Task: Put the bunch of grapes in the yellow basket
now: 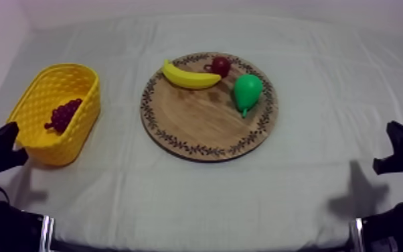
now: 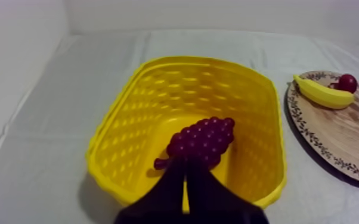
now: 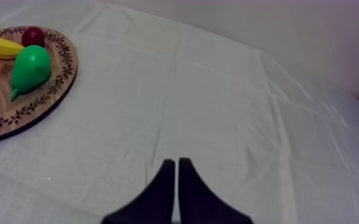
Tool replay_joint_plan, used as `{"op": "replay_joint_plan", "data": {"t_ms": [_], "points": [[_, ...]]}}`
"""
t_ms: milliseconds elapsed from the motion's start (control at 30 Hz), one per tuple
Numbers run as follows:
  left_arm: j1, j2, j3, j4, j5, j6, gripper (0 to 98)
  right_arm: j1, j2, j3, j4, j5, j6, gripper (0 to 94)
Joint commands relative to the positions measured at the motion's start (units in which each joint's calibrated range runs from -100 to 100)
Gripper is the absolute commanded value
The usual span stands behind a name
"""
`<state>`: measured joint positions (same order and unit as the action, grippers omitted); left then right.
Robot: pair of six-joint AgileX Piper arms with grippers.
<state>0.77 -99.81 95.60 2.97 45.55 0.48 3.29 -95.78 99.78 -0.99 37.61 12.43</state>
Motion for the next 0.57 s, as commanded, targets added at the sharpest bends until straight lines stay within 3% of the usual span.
{"op": "replay_joint_plan", "data": {"t_ms": [0, 533], "points": [[0.05, -0.01, 0.05, -0.02, -0.09, 0.07, 0.0, 0.0, 0.02, -0.01, -0.01, -0.03, 0.0, 0.3], [-1.2, -0.01, 0.05, -0.02, -0.1, 0.13, 0.0, 0.0, 0.02, -0.01, -0.01, -0.03, 0.0, 0.3]]}}
